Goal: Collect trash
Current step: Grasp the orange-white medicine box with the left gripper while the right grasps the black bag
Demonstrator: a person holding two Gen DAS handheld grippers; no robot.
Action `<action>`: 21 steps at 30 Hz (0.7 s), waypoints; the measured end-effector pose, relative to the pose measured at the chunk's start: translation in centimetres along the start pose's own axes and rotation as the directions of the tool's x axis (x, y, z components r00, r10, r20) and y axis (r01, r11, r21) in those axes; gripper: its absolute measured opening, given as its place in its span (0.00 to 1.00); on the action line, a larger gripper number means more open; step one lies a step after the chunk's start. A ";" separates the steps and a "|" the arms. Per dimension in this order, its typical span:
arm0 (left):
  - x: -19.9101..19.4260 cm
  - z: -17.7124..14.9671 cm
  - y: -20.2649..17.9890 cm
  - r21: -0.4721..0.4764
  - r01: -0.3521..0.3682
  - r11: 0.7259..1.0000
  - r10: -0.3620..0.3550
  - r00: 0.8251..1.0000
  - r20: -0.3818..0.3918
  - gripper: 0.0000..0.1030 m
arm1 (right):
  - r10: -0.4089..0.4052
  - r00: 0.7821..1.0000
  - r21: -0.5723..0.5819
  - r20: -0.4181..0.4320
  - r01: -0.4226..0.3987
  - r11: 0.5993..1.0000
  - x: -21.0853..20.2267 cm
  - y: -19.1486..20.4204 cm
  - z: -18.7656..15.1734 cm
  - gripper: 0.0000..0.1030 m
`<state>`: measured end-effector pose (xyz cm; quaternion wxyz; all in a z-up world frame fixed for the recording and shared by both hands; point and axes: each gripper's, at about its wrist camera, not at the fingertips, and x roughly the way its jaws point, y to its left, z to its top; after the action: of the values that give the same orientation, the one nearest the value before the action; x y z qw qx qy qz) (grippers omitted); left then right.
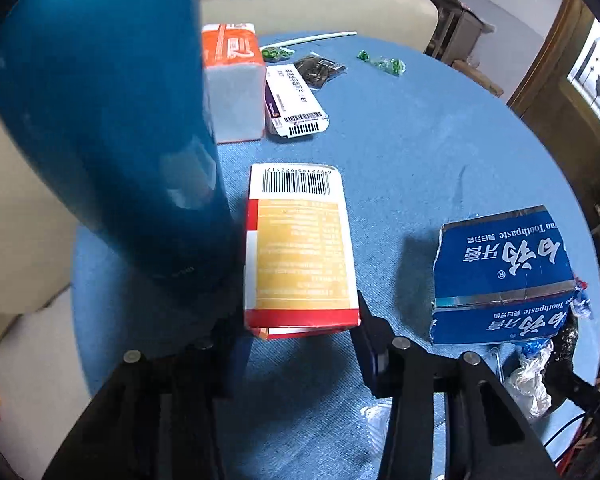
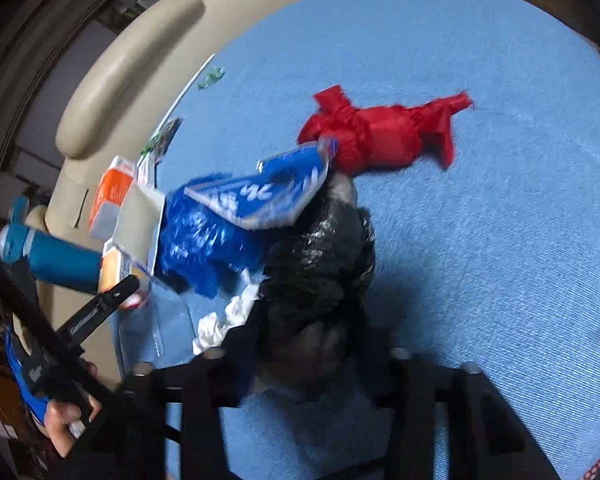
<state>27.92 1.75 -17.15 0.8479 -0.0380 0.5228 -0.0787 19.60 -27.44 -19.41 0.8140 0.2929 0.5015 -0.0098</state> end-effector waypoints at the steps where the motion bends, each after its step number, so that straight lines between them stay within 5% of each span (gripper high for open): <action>1: 0.1 -0.1 0.1 0.003 0.010 1.000 -0.010 1.000 0.009 0.45 | -0.002 1.000 -0.012 0.013 0.002 1.000 -0.1 0.0 -0.2 0.38; 13: -5.8 -4.2 -0.7 0.114 0.029 0.993 -0.042 0.993 0.110 0.43 | 0.022 0.996 -0.073 0.090 -0.016 0.997 -5.9 -3.8 -4.0 0.36; 21: -12.6 -9.0 -4.8 0.266 0.054 0.963 -0.113 0.971 0.210 0.44 | 0.070 0.986 -0.064 0.149 -0.061 0.996 -10.6 -6.1 -6.7 0.34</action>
<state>13.92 -0.66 -9.40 0.8948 0.0420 0.4076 -0.1772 7.04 -32.14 -15.73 0.8578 0.2837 0.4286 0.0096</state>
